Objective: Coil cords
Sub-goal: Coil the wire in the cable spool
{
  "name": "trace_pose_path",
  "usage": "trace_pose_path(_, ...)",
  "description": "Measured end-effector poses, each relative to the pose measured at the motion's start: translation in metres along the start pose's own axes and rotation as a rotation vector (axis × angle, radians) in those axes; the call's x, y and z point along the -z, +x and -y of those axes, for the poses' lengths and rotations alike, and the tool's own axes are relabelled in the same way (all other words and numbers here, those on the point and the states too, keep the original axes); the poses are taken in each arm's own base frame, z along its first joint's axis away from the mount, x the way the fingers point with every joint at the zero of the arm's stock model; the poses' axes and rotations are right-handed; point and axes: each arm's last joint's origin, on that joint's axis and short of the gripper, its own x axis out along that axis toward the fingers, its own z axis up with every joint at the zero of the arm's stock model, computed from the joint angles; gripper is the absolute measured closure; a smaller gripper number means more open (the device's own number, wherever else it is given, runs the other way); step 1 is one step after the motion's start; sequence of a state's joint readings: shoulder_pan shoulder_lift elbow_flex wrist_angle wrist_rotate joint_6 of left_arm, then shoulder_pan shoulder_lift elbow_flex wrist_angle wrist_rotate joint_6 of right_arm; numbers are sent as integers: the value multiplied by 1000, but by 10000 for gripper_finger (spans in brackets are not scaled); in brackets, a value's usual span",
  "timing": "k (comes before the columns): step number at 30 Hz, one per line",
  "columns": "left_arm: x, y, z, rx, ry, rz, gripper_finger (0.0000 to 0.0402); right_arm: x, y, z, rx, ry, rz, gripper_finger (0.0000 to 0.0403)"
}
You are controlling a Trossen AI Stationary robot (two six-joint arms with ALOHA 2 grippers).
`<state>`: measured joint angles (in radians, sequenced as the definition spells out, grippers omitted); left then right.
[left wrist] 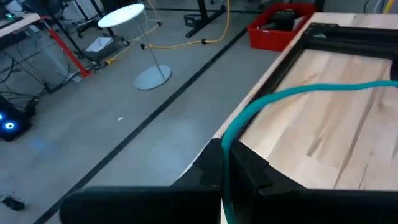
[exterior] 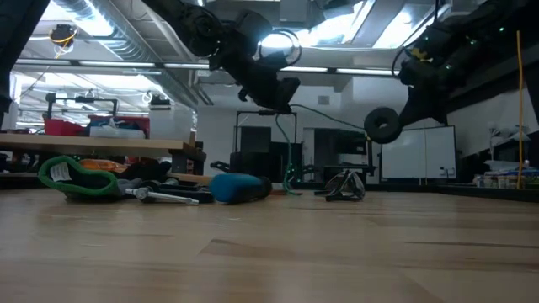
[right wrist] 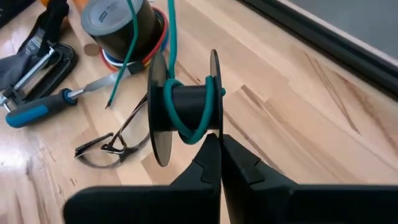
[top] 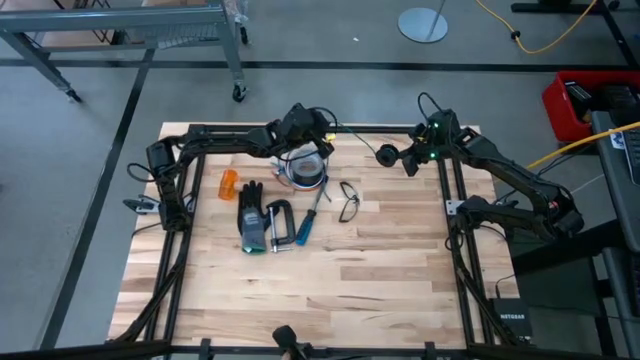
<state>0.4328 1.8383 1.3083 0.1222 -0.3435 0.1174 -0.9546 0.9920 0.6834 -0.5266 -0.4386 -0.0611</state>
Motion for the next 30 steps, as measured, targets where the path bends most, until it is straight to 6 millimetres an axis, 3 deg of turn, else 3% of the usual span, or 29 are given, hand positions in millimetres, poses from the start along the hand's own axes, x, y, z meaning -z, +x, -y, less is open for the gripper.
trace_pose_path(3,-3,0,-2,10,-40,36,402,1,1,0,1,10,-1,402)
trace_pose_path(7,-14,-1,1,147,-116,145,401,2,6,0,30,42,3,402)
trace_pose_path(17,-22,-8,17,251,-203,212,401,-11,46,-31,106,-53,84,402)
trace_pose_path(26,-25,-20,46,357,-181,226,401,-20,78,-36,249,21,199,402)
trace_pose_path(30,-26,-27,60,396,-168,222,401,-31,83,-36,230,58,317,402)
